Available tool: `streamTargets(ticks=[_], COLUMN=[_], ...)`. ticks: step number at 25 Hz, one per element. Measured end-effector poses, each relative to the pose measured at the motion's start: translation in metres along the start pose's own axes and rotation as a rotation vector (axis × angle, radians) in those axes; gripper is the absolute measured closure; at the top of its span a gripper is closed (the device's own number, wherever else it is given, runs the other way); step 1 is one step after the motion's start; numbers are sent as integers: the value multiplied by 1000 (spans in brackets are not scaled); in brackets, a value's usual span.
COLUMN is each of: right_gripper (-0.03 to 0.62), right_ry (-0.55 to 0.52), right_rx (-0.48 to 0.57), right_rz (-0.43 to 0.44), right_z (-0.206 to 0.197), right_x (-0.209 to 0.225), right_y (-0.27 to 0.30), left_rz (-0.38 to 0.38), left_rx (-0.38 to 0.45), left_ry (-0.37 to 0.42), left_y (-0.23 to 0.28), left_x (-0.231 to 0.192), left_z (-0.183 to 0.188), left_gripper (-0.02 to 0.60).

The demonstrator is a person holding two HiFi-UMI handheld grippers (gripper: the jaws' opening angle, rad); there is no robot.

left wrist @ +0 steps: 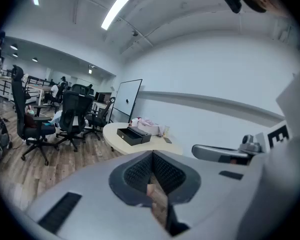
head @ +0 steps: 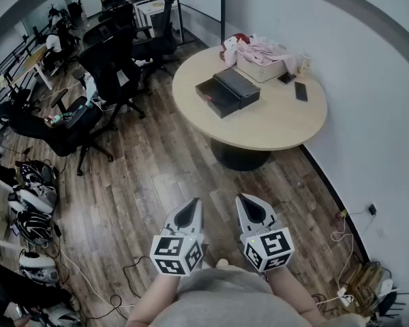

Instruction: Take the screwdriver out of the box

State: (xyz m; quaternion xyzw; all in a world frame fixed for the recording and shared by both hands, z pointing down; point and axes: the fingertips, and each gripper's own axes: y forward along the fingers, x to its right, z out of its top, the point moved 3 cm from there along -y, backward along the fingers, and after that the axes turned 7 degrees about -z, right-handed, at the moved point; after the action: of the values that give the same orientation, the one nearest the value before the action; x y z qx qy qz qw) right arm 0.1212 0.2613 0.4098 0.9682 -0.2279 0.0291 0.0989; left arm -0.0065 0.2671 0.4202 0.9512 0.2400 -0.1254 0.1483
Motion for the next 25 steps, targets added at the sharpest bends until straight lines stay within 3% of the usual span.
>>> streamTargets(ticks=[12, 19, 25], right_gripper=[594, 594, 592], right_ry=[-36, 62, 75], right_rx=[7, 27, 6], right_rz=[38, 32, 43], right_z=[1, 2, -1], right_x=[-6, -1, 7], right_y=[-26, -22, -6], left_rz=[23, 5, 18], left_rx=[28, 13, 29], left_ry=[-7, -29, -55], left_y=[-13, -10, 6], left_x=[18, 16, 2], left_z=[-5, -8, 0], left_gripper=[578, 578, 578])
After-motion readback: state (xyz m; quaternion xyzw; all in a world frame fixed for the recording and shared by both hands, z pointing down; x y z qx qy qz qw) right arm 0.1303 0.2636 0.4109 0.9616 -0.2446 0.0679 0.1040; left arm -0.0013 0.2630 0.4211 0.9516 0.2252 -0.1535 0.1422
